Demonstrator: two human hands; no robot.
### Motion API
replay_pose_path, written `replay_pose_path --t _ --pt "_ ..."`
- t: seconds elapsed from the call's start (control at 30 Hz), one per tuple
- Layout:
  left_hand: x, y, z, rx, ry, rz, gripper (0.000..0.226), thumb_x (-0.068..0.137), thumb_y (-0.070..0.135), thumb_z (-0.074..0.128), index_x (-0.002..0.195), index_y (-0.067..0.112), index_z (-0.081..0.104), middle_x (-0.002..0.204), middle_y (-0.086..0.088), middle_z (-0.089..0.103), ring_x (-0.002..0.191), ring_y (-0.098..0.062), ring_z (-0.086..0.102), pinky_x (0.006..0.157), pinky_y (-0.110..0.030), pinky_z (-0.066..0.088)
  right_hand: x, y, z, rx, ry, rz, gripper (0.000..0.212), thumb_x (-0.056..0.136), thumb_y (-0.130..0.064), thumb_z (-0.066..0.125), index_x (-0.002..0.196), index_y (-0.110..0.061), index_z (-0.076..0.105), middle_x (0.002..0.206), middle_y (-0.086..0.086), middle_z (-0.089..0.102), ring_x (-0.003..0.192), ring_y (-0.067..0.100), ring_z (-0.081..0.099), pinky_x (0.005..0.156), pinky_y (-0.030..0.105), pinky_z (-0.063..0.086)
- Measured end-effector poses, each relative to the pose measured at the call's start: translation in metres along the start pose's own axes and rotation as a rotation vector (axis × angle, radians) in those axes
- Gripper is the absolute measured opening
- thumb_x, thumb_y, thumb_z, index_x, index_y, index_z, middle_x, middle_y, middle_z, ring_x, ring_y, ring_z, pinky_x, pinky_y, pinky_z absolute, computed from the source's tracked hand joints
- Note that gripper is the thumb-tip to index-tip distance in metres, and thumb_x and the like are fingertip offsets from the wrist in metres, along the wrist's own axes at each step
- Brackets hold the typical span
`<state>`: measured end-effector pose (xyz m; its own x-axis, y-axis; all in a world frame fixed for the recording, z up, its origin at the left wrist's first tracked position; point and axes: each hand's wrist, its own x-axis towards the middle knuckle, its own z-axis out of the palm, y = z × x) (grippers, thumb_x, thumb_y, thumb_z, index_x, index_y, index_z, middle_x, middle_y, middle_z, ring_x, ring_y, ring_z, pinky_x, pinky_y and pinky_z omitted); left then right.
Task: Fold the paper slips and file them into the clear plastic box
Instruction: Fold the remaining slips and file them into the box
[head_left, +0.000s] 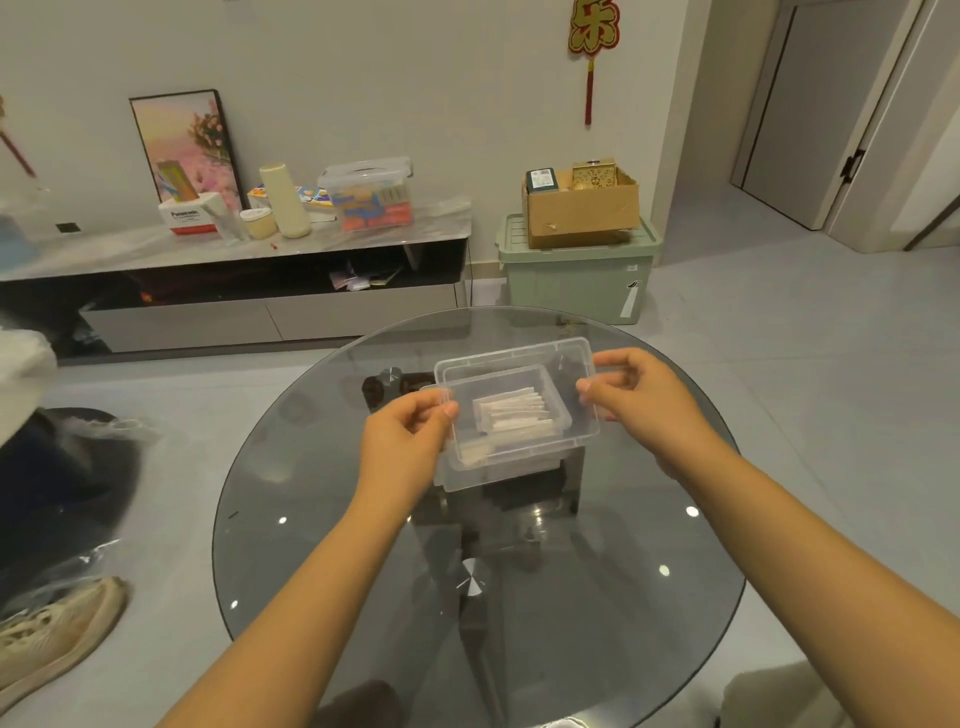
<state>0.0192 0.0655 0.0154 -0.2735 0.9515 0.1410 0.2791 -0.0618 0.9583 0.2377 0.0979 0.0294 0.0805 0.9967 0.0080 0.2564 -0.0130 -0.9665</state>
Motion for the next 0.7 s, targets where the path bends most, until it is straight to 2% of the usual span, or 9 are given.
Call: replay_pose_path --t 0.13,0.17,0.23,0.33,0.4,0.47,0.53,0.63,0.7 --pt "0.008 -0.007 -0.006 0.001 0.058 -0.029 0.022 0.089 0.015 0.062 0.073 0.029 0.068 0.070 -0.002 0.063 0.063 -0.014 0.051 0.067 -0.029 0.049 0.004 -0.001 0.022 -0.084 0.022 -0.041 0.030 0.084 -0.006 0.062 0.113 -0.015 0.066 0.088 0.006 0.068 0.078 0.014 0.059 0.075 0.023 0.051" --pt "0.011 -0.009 -0.008 0.012 0.075 -0.033 0.023 0.089 0.016 0.062 0.070 0.028 0.068 0.069 -0.004 0.059 0.063 -0.015 0.048 0.067 -0.029 0.046 0.005 -0.002 0.029 -0.097 0.023 -0.065 0.030 0.085 -0.005 0.061 0.112 -0.016 0.067 0.091 0.011 0.068 0.078 0.018 0.059 0.075 0.025 0.050" --pt "0.015 -0.009 -0.009 0.029 0.114 -0.050 0.015 0.089 0.018 0.062 0.082 0.027 0.073 0.074 0.000 0.064 0.064 -0.012 0.052 0.069 -0.024 0.045 0.005 -0.004 0.037 -0.135 0.036 -0.087 0.028 0.086 -0.008 0.060 0.112 -0.017 0.068 0.099 0.020 0.067 0.085 0.030 0.062 0.084 0.036 0.050" --pt "0.021 -0.012 -0.009 0.116 0.186 -0.053 0.019 0.089 0.020 0.062 0.105 0.014 0.072 0.085 0.007 0.069 0.068 0.003 0.055 0.060 -0.005 0.042 0.009 -0.001 0.046 -0.214 0.043 -0.083 0.026 0.089 -0.014 0.059 0.113 -0.017 0.067 0.102 0.020 0.067 0.097 0.032 0.061 0.087 0.040 0.050" --pt "0.023 -0.013 -0.006 0.153 0.177 -0.041 0.015 0.090 0.020 0.062 0.096 0.014 0.074 0.072 0.010 0.064 0.064 0.002 0.054 0.057 -0.004 0.040 0.010 0.002 0.048 -0.257 0.048 -0.097 0.022 0.090 -0.016 0.058 0.109 -0.017 0.070 0.098 0.020 0.068 0.094 0.034 0.062 0.082 0.037 0.050" --pt "0.025 -0.017 -0.005 0.184 0.154 -0.035 0.015 0.090 0.021 0.061 0.077 0.018 0.069 0.067 0.003 0.059 0.064 -0.010 0.052 0.062 -0.018 0.042 0.011 0.005 0.048 -0.288 0.045 -0.115 0.022 0.090 -0.017 0.057 0.106 -0.020 0.071 0.093 0.020 0.069 0.090 0.034 0.062 0.070 0.028 0.047" --pt "0.026 -0.021 -0.005 0.200 0.148 -0.034 0.021 0.090 0.022 0.060 0.069 0.020 0.062 0.069 -0.001 0.058 0.066 -0.013 0.049 0.060 -0.023 0.041 0.014 0.009 0.048 -0.298 0.040 -0.112 0.021 0.090 -0.020 0.056 0.105 -0.022 0.072 0.090 0.019 0.069 0.088 0.032 0.062 0.063 0.024 0.042" --pt "0.026 -0.021 -0.004 0.174 0.137 -0.028 0.017 0.089 0.021 0.061 0.073 0.022 0.064 0.069 0.001 0.061 0.063 -0.012 0.051 0.059 -0.020 0.041 0.016 0.011 0.047 -0.305 0.047 -0.090 0.024 0.092 -0.021 0.054 0.110 -0.023 0.070 0.093 0.016 0.070 0.087 0.028 0.062 0.069 0.026 0.046" --pt "0.025 -0.021 -0.003 0.150 0.138 -0.042 0.010 0.089 0.022 0.062 0.085 0.020 0.071 0.073 0.006 0.065 0.064 -0.006 0.056 0.060 -0.014 0.042 0.015 0.010 0.046 -0.297 0.051 -0.068 0.026 0.092 -0.020 0.053 0.113 -0.022 0.068 0.099 0.012 0.070 0.089 0.023 0.062 0.075 0.029 0.047"
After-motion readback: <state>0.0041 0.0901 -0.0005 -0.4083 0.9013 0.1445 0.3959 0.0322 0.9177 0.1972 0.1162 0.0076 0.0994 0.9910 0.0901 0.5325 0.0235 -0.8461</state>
